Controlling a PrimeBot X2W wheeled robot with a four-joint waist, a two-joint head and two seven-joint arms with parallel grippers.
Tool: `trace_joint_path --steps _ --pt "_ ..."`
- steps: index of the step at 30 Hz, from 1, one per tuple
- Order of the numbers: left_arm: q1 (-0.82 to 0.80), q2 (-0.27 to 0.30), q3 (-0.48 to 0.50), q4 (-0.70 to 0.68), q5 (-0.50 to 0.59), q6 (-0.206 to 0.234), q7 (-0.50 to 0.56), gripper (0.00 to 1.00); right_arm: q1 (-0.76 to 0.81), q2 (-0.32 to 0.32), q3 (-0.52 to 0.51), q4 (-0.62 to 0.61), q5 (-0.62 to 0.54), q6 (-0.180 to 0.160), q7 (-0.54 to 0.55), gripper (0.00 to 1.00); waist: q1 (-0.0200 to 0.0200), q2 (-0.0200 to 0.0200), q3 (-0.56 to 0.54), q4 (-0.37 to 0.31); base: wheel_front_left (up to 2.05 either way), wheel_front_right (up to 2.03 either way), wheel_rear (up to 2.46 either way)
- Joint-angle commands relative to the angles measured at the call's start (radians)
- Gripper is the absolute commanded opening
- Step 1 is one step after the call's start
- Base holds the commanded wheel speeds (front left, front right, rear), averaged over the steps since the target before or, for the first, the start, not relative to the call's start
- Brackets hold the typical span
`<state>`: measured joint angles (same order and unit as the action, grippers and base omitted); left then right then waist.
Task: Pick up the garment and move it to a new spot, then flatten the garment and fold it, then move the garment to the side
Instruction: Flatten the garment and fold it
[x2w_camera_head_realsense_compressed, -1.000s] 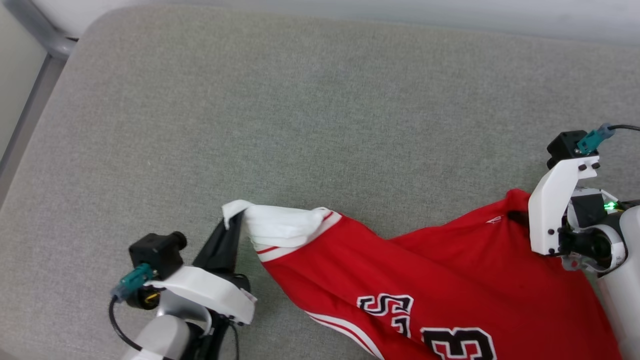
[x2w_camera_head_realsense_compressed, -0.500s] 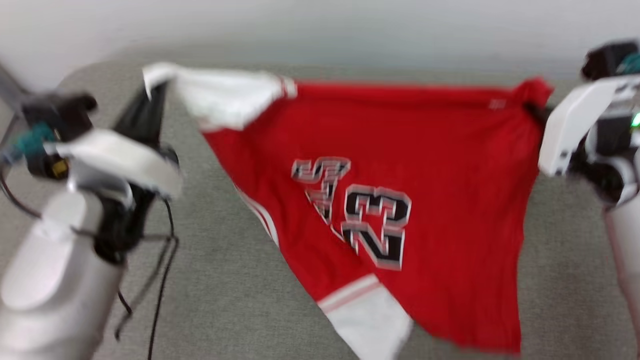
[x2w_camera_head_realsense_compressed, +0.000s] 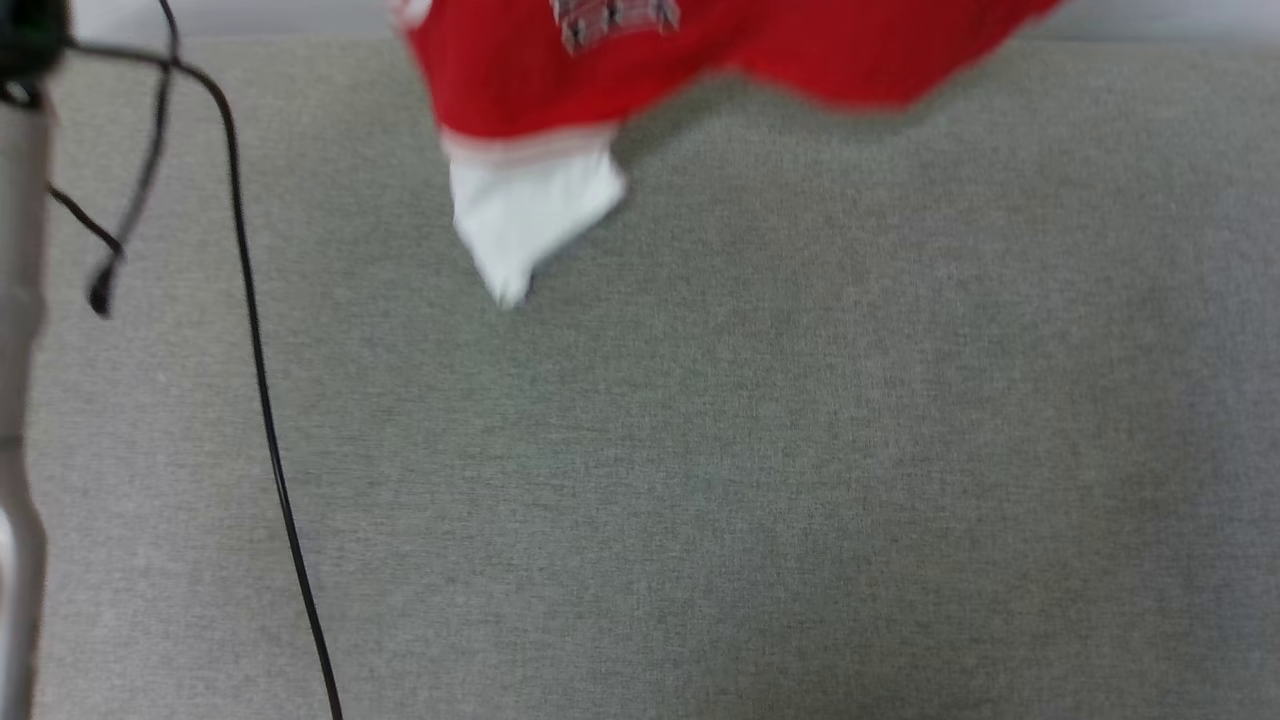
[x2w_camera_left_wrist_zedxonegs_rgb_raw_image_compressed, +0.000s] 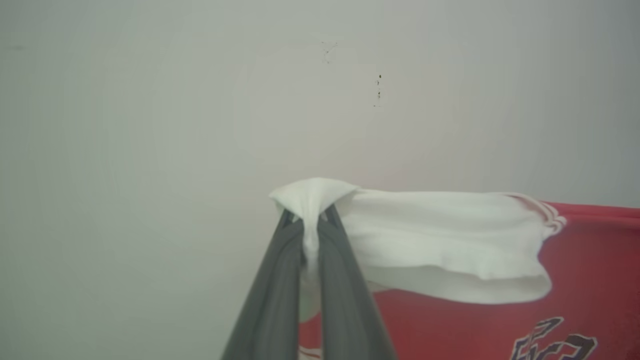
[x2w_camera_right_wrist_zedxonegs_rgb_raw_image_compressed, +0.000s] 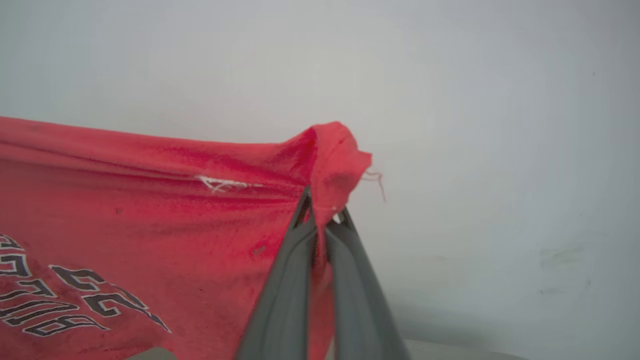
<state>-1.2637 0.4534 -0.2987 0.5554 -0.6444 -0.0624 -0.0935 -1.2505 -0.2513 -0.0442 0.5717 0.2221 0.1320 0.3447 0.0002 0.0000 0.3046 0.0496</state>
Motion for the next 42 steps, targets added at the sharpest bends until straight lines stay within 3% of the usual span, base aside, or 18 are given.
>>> trace_joint_path --steps 1,11,22,31,39,42 --pt "-0.055 0.01 0.014 0.032 0.004 -0.004 -0.018 0.0 -0.048 -0.005 -0.003 0.011 -0.011 -0.002 -0.028 0.0 -0.0002 0.0 0.034 -0.016 0.0 0.0 0.0" --pt "-0.233 0.003 0.014 0.223 -0.024 -0.045 -0.057 0.0 -0.201 0.014 0.01 0.125 -0.017 -0.002 -0.122 0.0 -0.0002 0.0 0.169 -0.029 0.0 0.0 0.0" --pt "-0.178 -0.03 -0.025 0.369 -0.11 -0.066 -0.096 0.0 -0.205 0.007 0.083 0.276 0.021 -0.002 -0.174 0.0 -0.0002 0.0 0.246 -0.005 0.0 0.0 0.0" --pt "0.066 -0.024 -0.126 0.316 -0.229 -0.067 -0.093 0.0 0.013 -0.014 0.188 0.301 0.104 -0.002 -0.227 0.0 -0.0002 0.0 0.11 0.013 0.0 0.0 0.0" --pt "0.406 -0.001 -0.158 0.226 -0.29 -0.066 -0.128 0.0 0.355 -0.04 0.243 0.247 0.215 -0.002 -0.263 0.0 -0.0002 0.0 -0.071 0.022 0.0 0.0 0.0" --pt "0.55 0.008 -0.148 0.175 -0.312 -0.042 -0.141 0.0 0.495 -0.061 0.25 0.209 0.251 -0.003 -0.265 0.0 -0.0002 0.0 -0.129 0.025 0.0 0.0 0.0"
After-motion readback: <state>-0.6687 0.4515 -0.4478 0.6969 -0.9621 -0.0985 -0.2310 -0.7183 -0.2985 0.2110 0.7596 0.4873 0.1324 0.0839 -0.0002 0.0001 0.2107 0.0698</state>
